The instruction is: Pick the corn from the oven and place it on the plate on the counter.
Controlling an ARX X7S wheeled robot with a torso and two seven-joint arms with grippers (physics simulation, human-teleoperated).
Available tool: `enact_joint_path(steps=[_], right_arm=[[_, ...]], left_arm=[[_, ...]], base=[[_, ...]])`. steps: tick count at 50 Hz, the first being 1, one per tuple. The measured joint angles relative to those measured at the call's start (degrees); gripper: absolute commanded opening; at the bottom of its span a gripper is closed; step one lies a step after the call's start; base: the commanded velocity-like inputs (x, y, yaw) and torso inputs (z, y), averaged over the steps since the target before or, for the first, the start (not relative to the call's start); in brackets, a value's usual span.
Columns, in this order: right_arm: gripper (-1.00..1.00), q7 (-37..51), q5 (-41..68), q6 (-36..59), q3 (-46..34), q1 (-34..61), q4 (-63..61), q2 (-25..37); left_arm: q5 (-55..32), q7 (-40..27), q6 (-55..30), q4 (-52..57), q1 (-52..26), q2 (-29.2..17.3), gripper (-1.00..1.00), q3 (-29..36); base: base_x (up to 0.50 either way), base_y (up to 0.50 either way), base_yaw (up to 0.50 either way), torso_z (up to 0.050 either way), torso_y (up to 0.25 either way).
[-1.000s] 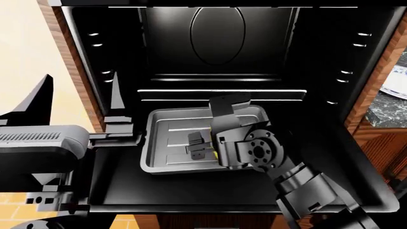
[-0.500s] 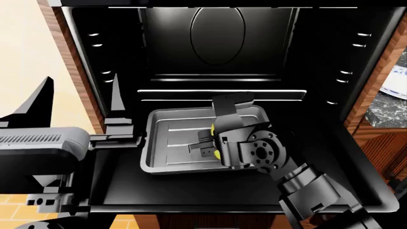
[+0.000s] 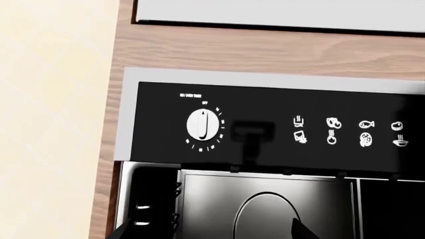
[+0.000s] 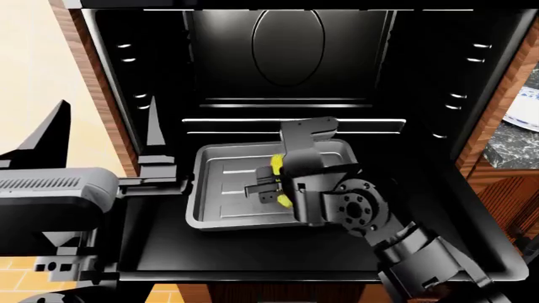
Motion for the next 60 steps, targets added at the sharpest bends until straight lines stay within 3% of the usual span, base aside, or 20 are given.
enact_joint_path(steps=[41,60], right_arm=[[-1.0,3.2,6.1,-3.9,5.2,-9.6,-33.5,15.3],[-1.0,-0.3,2.6,-10.3,7.5,-15.8,-47.4,21.6]], left_arm=[[-0.1,-0.8,0.2,0.2,-0.3,-0.6,1.0,0.6],[-0.4,-1.1,0.4,0.2,-0.5,-1.0,1.0,0.7]], base=[[0.0,0.0,0.0,0.0,0.0],[0.0,0.0,0.0,0.0,0.0]])
